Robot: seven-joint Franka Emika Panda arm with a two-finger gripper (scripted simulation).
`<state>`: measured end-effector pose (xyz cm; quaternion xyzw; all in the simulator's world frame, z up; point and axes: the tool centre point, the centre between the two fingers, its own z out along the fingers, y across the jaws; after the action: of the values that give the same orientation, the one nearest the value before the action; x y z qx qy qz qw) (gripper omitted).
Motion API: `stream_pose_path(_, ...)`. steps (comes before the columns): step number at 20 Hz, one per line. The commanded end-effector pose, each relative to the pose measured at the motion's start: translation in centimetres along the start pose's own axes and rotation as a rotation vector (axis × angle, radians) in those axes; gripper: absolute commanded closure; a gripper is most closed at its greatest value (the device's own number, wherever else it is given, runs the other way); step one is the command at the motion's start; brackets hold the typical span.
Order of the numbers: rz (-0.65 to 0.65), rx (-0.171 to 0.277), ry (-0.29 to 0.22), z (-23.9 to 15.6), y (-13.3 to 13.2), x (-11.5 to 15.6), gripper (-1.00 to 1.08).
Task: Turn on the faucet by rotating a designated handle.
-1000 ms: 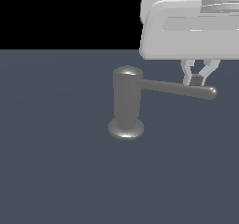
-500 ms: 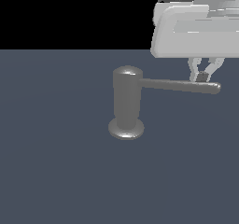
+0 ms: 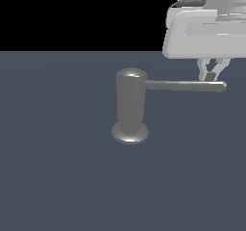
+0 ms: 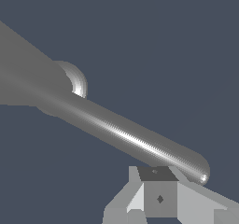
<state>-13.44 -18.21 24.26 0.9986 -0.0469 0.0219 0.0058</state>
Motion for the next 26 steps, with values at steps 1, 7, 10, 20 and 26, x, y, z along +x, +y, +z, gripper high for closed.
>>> stream_pose_path(1,0.000,0.004,-0.025,1.2,0.4,0.2,1.08)
stream_pose_path(7,0.003,0.006,-0.031,1.5,1.7,1.6,1.08)
stream_pose_path(10,0.004,0.007,-0.033,1.6,2.4,2.3,1.08)
stream_pose_path(20,0.009,0.009,-0.043,2.2,4.5,4.7,1.08)
stream_pose_path(26,-0.029,0.007,-0.007,0.5,2.2,7.3,1.08)
